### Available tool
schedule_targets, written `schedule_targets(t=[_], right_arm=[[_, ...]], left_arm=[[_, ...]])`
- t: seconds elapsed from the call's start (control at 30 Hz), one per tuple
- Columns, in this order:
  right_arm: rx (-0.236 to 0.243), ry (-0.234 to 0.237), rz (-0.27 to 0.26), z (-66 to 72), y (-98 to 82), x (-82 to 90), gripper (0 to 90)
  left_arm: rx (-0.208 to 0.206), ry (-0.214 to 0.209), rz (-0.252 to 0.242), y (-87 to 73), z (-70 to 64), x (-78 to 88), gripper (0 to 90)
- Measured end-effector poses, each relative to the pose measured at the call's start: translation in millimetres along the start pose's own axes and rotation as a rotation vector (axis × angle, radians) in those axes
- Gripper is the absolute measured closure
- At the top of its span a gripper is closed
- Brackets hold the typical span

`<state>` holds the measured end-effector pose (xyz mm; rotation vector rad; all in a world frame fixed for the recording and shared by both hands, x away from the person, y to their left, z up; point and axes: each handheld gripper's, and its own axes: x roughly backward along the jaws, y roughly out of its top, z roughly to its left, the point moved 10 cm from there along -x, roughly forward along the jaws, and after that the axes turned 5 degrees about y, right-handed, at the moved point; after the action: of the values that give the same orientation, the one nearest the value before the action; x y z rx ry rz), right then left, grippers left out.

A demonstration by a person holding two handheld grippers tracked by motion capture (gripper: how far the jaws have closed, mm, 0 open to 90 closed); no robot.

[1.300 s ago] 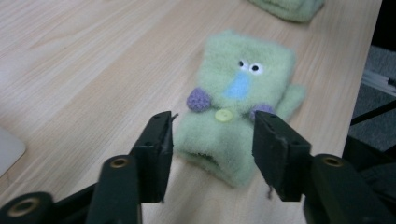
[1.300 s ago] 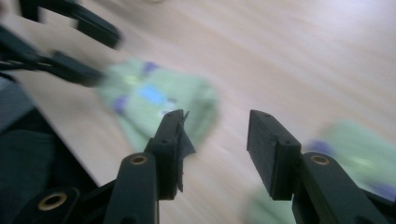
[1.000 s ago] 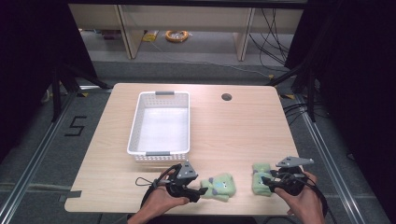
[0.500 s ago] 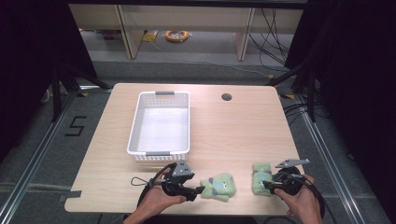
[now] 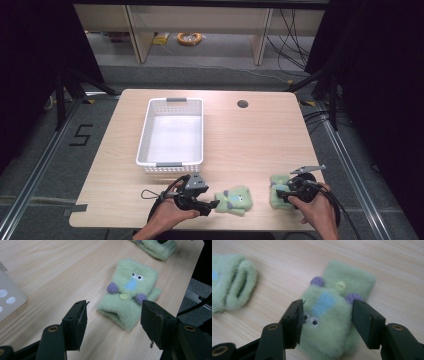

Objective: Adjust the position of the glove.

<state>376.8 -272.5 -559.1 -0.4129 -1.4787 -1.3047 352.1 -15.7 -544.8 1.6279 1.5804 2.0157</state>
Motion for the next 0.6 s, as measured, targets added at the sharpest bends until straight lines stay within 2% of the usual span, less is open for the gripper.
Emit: schedule_targets(t=[0.17,0.27,0.3,0.33,0.4,0.43,0.5,0.53,0.57,0.6], right_arm=[[-0.005,-0.007,0.022,-2.4,0.8,-6.3,45.8],[0.043,-0.024,0.022,-8.4,1.8,-11.1,48.9],[0.022,-0.022,0.031,-6.6,1.2,-11.2,49.4],[0.039,-0.023,0.04,-7.7,1.4,-12.2,51.5],[0.037,-0.022,0.038,-8.3,1.6,-13.0,52.7],[0.026,-0.017,0.04,-7.8,1.5,-13.1,54.3],[0.056,-0.002,0.049,-8.4,1.2,-13.2,60.0],[0.077,0.015,0.052,-7.5,1.3,-13.3,67.9],[0.077,0.015,0.052,-7.5,1.3,-13.3,67.9],[0.085,0.028,0.053,-7.4,1.4,-13.4,71.4]], left_arm=[[0.0,0.001,0.002,-0.1,0.0,0.6,37.8],[-0.008,-0.005,-0.001,0.3,0.5,0.9,37.8],[-0.009,-0.005,0.001,0.1,0.6,1.1,37.8],[-0.008,-0.004,-0.001,0.0,0.3,0.9,37.8],[-0.003,-0.003,-0.001,-0.3,0.0,0.9,37.9],[-0.019,-0.003,0.013,-1.8,0.9,1.9,37.9],[-0.019,-0.004,0.013,-1.8,0.7,1.8,37.8],[-0.019,-0.003,0.013,-1.7,0.9,1.8,37.9],[-0.026,-0.005,0.01,-1.4,1.5,1.7,37.9],[-0.01,-0.007,0.009,-1.3,1.0,1.8,37.9]])
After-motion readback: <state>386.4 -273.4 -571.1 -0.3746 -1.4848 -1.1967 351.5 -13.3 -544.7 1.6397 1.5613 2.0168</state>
